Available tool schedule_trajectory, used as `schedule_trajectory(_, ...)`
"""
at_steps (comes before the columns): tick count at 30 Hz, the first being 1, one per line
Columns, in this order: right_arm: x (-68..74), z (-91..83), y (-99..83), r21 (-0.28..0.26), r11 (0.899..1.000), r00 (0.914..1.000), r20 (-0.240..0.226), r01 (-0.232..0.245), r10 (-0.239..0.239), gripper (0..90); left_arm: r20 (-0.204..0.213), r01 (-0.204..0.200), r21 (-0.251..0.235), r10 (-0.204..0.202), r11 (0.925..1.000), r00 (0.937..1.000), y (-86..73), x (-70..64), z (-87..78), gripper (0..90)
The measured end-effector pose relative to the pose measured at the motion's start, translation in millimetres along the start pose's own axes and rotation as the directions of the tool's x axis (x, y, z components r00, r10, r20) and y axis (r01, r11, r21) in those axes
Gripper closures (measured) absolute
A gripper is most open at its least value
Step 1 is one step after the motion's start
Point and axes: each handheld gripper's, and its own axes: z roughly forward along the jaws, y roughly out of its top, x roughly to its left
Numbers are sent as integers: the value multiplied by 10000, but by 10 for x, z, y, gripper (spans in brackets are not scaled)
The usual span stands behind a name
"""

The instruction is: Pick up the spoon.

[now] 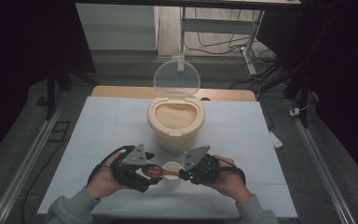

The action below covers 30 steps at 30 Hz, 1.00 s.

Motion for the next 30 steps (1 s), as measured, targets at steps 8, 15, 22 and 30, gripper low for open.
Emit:
schedule_trajectory(8, 29, 28, 47, 25, 9997, 9997, 18, 238, -238, 800, 661, -505, 760, 455, 9958, 9968, 104, 22, 194, 333)
schedule_trajectory(15, 50, 41, 65, 67, 9989, 9989, 78, 464, -465, 800, 1278, -829, 1171, 678, 9897, 9895, 146, 51, 327, 467)
schedule_trajectory(22, 86, 38, 81, 119, 9970, 9970, 148, 762, -764, 800, 1520, -1354, 1575, 1114, 9782, 9821, 174, 15, 426, 593)
schedule_trajectory(30, 129, 45, 102, 180, 9912, 9909, 267, 1313, -1318, 799, 1556, -1840, 1912, 1553, 9641, 9755, 171, -22, 483, 731)
